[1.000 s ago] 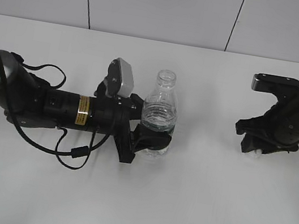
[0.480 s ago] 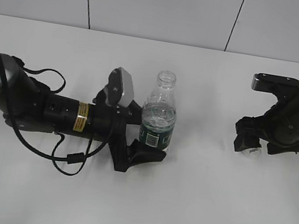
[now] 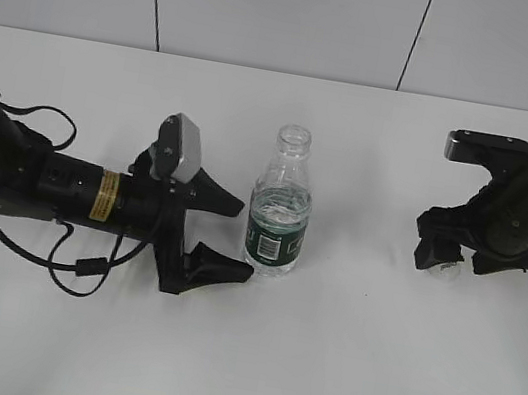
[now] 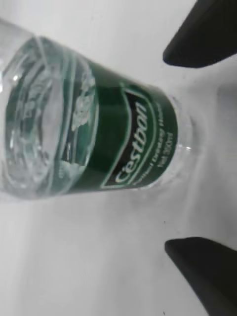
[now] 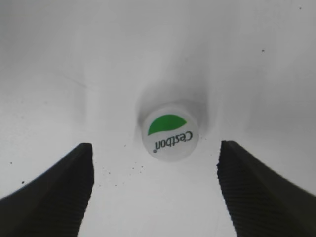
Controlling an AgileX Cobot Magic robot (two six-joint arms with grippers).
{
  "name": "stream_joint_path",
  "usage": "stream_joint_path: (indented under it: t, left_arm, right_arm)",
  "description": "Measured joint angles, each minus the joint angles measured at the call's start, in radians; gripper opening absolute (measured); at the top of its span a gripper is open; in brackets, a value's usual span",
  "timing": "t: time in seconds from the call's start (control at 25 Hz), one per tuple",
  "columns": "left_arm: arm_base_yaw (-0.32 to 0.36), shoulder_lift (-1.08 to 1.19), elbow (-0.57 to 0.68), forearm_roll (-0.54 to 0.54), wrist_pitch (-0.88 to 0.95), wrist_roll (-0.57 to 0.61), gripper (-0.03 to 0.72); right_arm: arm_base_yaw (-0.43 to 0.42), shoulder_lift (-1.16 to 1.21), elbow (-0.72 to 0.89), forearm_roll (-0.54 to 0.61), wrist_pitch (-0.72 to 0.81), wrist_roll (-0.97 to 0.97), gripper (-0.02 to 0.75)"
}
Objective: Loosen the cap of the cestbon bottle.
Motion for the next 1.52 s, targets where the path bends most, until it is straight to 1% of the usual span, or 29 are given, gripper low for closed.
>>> stream_joint_path:
  t: [0.16,0.28,0.4,0.52,0.8,0.92,1.0,1.12,1.2,1.28,1.32,1.4,1.44,1.52]
  left_arm:
    - [0.049,-0.055,0.022,0.078,0.008,-0.052,0.61]
    - [0.079,-0.115,0.03,0.124,0.053,-0.122,0.591]
    - [0.094,-0.197,0.03,0.177,0.175,-0.201,0.588]
    - [0.099,-0.284,0.03,0.206,0.305,-0.256,0.587]
    - [0.099,-0.441,0.033,0.211,0.636,-0.335,0.587]
    - [0.099,-0.485,0.033,0.191,0.798,-0.413,0.587]
    - [0.099,-0.508,0.033,0.141,0.915,-0.452,0.587]
    - [0.099,-0.54,0.033,0.023,1.056,-0.468,0.587]
    - [0.099,-0.564,0.033,-0.038,1.124,-0.455,0.587]
    - [0.099,-0.586,0.033,-0.111,1.176,-0.406,0.587]
    - [0.099,-0.596,0.033,-0.166,1.208,-0.355,0.587]
    - [0.099,-0.606,0.022,-0.32,1.297,-0.214,0.587]
    - [0.099,-0.607,0.01,-0.398,1.346,-0.114,0.587]
    - [0.102,-0.607,-0.036,-0.623,1.48,0.104,0.587]
  right_arm:
    - [0.0,-0.023,0.0,0.0,0.003,0.0,0.594]
    - [0.0,-0.043,0.0,-0.002,0.003,0.0,0.595]
    - [0.0,-0.069,0.0,-0.006,0.003,0.0,0.595]
    - [0.0,-0.096,-0.002,-0.041,0.003,0.0,0.594]
    - [0.0,-0.164,-0.018,-0.134,0.004,0.0,0.594]
    - [0.0,-0.187,-0.044,-0.167,0.016,0.0,0.594]
    - [0.0,-0.206,-0.06,-0.185,0.037,0.0,0.594]
    - [0.0,-0.231,-0.093,-0.212,0.094,0.004,0.594]
    - [0.0,-0.238,-0.127,-0.253,0.153,0.02,0.594]
    - [0.0,-0.24,-0.162,-0.298,0.226,0.041,0.594]
    - [0.0,-0.241,-0.18,-0.322,0.264,0.051,0.594]
    - [0.0,-0.242,-0.212,-0.358,0.33,0.059,0.594]
    - [0.0,-0.243,-0.228,-0.373,0.364,0.061,0.594]
    - [0.0,-0.243,-0.258,-0.389,0.427,0.063,0.594]
